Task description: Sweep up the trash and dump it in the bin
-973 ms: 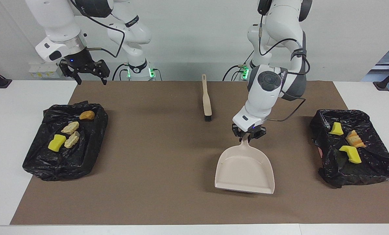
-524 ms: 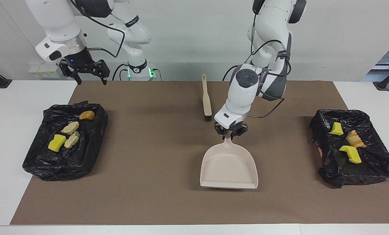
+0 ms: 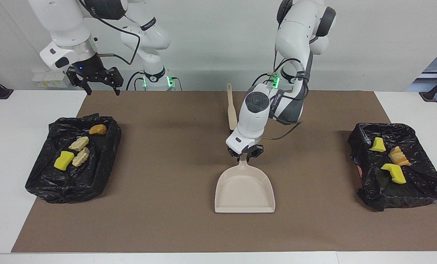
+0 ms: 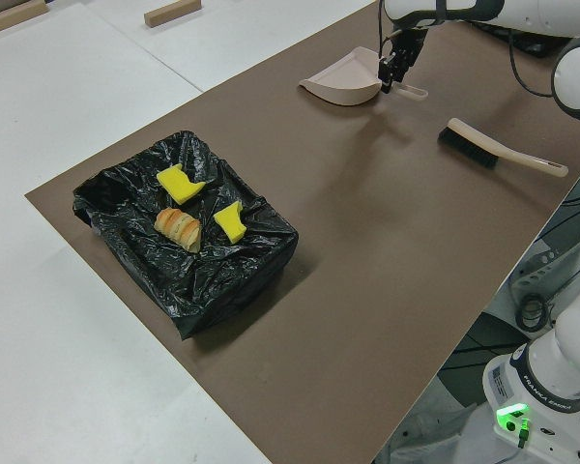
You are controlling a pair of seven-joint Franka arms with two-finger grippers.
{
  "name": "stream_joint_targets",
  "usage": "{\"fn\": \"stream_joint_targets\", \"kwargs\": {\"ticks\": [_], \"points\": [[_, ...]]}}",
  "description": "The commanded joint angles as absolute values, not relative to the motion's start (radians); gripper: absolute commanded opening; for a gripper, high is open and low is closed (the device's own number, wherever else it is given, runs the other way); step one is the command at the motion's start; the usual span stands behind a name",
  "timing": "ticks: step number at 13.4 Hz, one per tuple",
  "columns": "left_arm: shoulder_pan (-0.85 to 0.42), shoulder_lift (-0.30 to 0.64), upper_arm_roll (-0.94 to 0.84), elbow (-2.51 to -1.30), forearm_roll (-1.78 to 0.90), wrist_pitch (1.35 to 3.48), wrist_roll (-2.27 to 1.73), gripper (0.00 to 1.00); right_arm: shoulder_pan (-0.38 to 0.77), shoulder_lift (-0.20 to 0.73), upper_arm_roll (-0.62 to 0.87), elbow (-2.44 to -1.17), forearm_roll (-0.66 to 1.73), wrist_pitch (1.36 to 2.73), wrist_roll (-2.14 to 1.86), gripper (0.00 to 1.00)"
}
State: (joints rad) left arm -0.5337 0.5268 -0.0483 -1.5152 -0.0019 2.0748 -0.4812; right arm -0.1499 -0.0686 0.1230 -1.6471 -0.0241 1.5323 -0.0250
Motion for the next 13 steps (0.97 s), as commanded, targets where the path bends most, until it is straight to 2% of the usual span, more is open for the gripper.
{"fn": "stream_joint_targets", "kwargs": {"ticks": [1, 4, 8, 13], "points": [[-0.540, 0.519, -0.031, -1.508, -0.009, 2.082, -0.476, 1.00, -0.153, -0.067, 0.127, -1.641, -0.014, 1.537, -0.011, 1.00], [-0.480, 0.441, -0.022, -1.563, -0.006, 2.066, -0.448, 1.00, -0.155, -0.067, 0.127, -1.641, -0.014, 1.537, -0.011, 1.00], [-0.349, 0.269, -0.020, -1.661, -0.006, 2.014, -0.200, 1.00, -0.155, -0.067, 0.127, -1.641, -0.014, 1.537, -0.011, 1.00], [-0.178, 0.074, -0.020, -1.644, -0.006, 1.772, 0.054, 1.00, -0.155, -0.067, 0.127, -1.641, -0.012, 1.537, -0.011, 1.00]]}}
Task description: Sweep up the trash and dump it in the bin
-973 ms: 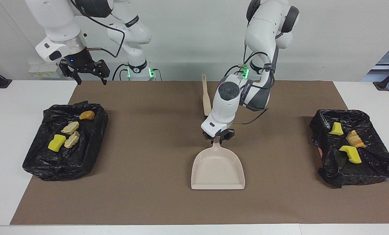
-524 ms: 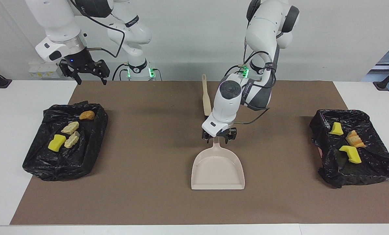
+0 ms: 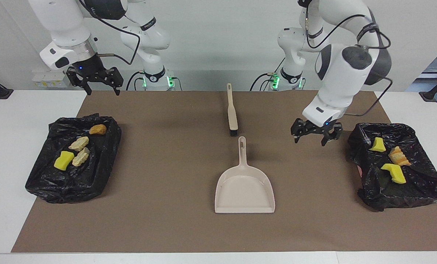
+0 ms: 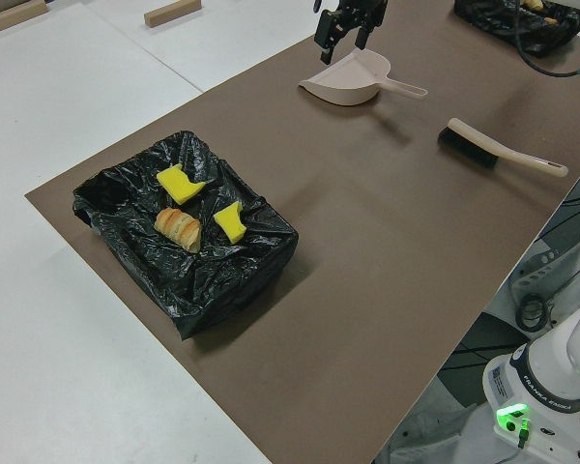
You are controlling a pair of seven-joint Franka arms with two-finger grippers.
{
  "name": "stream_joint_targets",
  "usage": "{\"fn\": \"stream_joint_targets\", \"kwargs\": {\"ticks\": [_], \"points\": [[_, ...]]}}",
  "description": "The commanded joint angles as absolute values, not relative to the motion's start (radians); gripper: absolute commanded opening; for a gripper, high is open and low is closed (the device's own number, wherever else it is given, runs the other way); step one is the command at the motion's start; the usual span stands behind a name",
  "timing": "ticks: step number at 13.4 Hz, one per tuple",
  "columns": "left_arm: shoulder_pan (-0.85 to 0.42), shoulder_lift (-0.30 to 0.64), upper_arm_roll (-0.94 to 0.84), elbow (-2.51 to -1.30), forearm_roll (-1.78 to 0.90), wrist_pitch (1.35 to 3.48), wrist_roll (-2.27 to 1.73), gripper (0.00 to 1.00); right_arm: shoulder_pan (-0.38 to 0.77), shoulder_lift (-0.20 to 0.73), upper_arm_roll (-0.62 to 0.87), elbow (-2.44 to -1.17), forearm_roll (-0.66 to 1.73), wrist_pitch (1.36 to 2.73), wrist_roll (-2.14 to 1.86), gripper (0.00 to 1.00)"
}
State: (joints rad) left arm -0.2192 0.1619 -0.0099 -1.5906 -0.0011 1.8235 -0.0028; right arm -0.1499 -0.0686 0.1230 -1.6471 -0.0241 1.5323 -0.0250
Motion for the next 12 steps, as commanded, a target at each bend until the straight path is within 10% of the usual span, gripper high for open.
{"fn": "stream_joint_targets", "kwargs": {"ticks": [1, 6, 12], "points": [[-0.173, 0.049, -0.018, -1.638, -0.006, 1.734, 0.055, 1.00, -0.155, -0.067, 0.127, -1.641, -0.014, 1.537, -0.011, 1.00], [-0.138, -0.070, 0.004, -1.622, -0.011, 1.557, 0.054, 1.00, -0.155, -0.067, 0.127, -1.641, -0.014, 1.537, -0.011, 1.00], [-0.130, 0.029, 0.029, -1.402, -0.034, 1.396, 0.057, 1.00, -0.155, -0.067, 0.127, -1.641, -0.014, 1.537, -0.011, 1.00]]}}
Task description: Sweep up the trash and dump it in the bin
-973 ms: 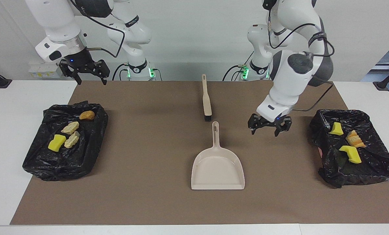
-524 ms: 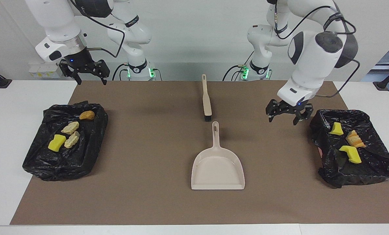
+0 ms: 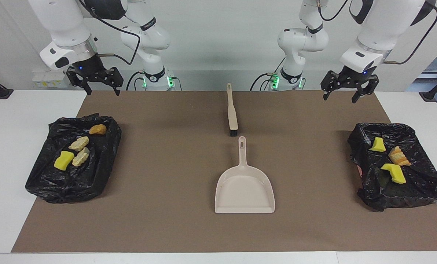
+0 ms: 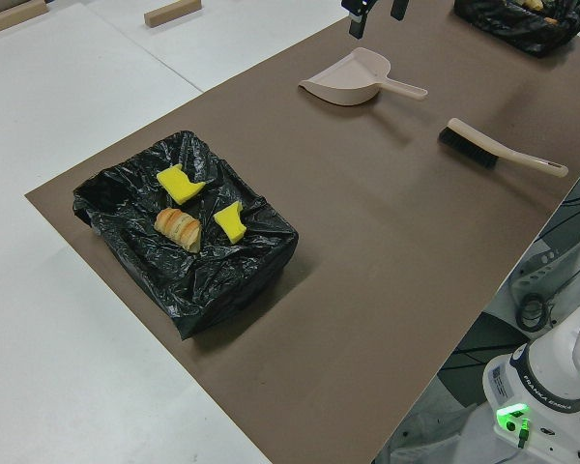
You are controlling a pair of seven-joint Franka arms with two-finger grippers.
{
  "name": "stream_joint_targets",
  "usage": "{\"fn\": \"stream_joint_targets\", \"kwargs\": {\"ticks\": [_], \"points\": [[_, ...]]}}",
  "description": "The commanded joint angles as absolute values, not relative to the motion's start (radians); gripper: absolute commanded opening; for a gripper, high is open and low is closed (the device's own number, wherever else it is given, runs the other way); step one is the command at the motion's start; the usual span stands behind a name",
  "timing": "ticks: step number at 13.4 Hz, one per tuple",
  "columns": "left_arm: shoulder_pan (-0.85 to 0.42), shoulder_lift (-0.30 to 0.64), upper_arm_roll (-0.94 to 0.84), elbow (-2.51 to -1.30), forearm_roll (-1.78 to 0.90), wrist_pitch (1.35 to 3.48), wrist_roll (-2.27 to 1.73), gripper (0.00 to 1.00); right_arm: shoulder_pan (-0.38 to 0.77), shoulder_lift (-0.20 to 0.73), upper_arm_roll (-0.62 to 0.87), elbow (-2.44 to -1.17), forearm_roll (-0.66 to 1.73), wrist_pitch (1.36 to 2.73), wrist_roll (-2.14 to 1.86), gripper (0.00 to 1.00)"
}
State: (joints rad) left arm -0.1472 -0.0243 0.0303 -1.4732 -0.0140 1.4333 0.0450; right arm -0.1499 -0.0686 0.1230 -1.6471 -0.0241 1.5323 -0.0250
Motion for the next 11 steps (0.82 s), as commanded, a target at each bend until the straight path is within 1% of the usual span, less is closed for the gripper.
{"fn": "stream_joint_targets", "kwargs": {"ticks": [1, 5, 11], "points": [[-0.115, 0.029, 0.026, -1.405, -0.034, 1.402, 0.058, 1.00, -0.153, -0.067, 0.127, -1.641, -0.014, 1.537, -0.011, 1.00], [-0.114, -0.009, 0.028, -1.445, -0.031, 1.422, 0.060, 1.00, -0.155, -0.067, 0.127, -1.641, -0.014, 1.537, -0.011, 1.00], [-0.106, -0.031, 0.029, -1.482, -0.029, 1.427, 0.060, 1.00, -0.167, -0.064, 0.121, -1.640, -0.018, 1.539, -0.011, 1.00]]}}
